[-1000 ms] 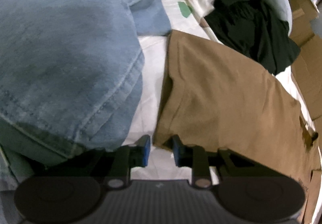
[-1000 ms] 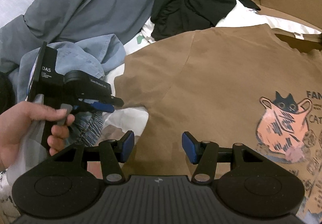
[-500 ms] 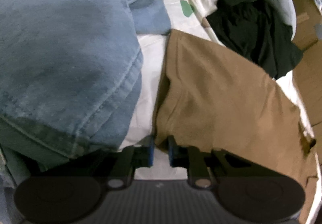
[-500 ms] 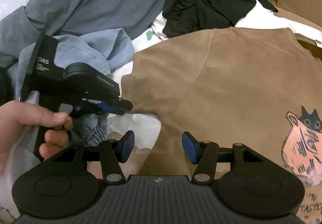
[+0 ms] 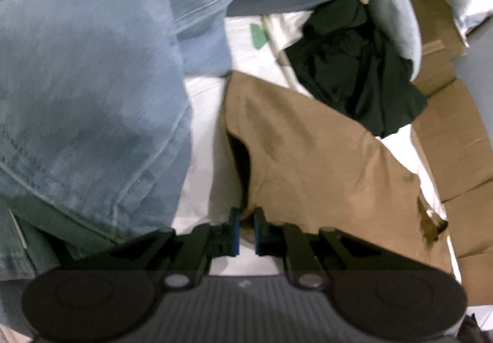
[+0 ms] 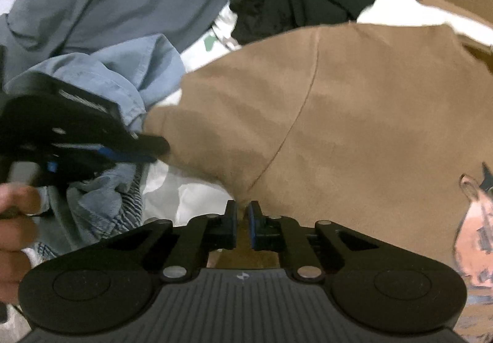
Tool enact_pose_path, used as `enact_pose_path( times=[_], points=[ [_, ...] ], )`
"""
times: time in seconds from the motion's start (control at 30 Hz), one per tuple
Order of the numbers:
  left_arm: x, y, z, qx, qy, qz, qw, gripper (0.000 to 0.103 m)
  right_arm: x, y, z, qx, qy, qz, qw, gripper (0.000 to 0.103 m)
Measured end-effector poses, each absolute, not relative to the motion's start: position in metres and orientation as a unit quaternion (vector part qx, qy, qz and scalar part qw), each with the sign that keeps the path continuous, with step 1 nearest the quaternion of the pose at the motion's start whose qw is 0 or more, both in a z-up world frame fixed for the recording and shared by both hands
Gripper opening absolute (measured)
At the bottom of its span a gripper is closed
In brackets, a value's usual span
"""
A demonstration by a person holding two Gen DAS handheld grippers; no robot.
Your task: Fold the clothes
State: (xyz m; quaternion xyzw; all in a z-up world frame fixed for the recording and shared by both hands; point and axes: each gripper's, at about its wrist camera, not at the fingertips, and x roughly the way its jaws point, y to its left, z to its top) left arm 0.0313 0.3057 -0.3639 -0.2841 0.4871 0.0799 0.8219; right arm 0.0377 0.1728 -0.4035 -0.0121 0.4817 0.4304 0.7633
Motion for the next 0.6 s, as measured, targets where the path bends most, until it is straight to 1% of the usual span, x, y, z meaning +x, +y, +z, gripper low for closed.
enact_pose_path(
  times=[0.03, 0.27, 0.6],
  points=[
    [0.031, 0.304, -0.361, -0.284, 0.485, 0.076, 0.824, 0.008, 0.039, 0.175, -0.407, -0.01, 0.487, 0.428, 0.761, 0.002],
    [0.034, 0.291, -0.347, -0.286, 0.478, 0.037, 0.83, 0.008, 0.045, 0.18, -0.422, 0.01, 0.504, 0.42, 0.755, 0.001],
    [0.026, 0.261, -0.338, -0.278, 0.481, -0.037, 0.831, 0.007, 0.048, 0.18, -0.429, 0.023, 0.507, 0.42, 0.753, 0.004]
  ],
)
